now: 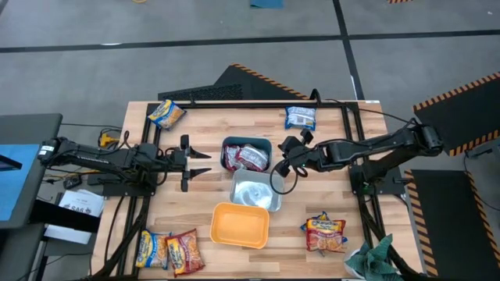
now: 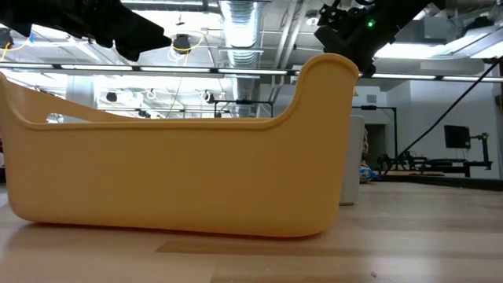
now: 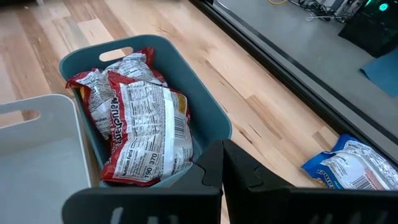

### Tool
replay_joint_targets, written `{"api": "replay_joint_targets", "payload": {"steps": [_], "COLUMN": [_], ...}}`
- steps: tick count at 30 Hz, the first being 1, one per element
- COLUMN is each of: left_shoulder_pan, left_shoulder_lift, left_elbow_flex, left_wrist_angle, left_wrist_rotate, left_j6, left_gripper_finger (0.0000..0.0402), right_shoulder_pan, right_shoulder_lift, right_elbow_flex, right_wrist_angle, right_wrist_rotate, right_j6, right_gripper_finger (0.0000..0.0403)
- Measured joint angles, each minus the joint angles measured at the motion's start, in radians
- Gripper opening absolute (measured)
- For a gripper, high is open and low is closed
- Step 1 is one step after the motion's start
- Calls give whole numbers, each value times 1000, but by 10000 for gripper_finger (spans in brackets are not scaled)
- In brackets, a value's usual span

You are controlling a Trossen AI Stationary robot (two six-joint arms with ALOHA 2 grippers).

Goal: Sort Maruchan noodles
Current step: Put the left red noodle pack into the blue bin

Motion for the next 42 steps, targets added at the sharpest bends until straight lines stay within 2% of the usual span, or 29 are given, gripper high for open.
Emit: {"api": "replay_joint_targets", "payload": {"steps": [3, 9, 11, 13, 17, 22, 25, 31, 37, 42], "left_shoulder_pan": [-1, -45, -98, -170, -339, -575, -697, -823, -847, -847], "left_shoulder_lift": [0, 1, 8, 17, 57, 161, 261, 477, 652, 749], "left_elbow_flex": [0, 40, 57, 71, 140, 252, 295, 358, 399, 419], "left_wrist_angle": [5, 23, 16, -2, -168, -494, -557, -565, -565, -571], "left_wrist_rotate": [33, 371, 420, 426, 356, 82, -25, -72, -71, -34], "left_j6": [-73, -197, -207, -200, -224, -427, -551, -694, -853, -853], "left_gripper_finger": [180, 180, 180, 180, 180, 180, 180, 181, 181, 181], "right_shoulder_pan": [0, 0, 0, 0, 0, 0, 0, -14, -28, -28], "right_shoulder_lift": [0, 0, 0, 0, 0, 0, 0, 0, 0, 0], "right_elbow_flex": [0, 0, 0, 0, 0, 0, 0, 0, 0, 0], "right_wrist_angle": [0, 0, 0, 0, 0, 0, 0, 0, -2, -2], "right_wrist_rotate": [0, 0, 0, 0, 0, 0, 0, 0, 0, 0], "right_j6": [0, 2, 1, 1, 1, 1, 0, 0, 0, 0], "right_gripper_finger": [21, 21, 21, 21, 21, 21, 21, 21, 21, 21]}}
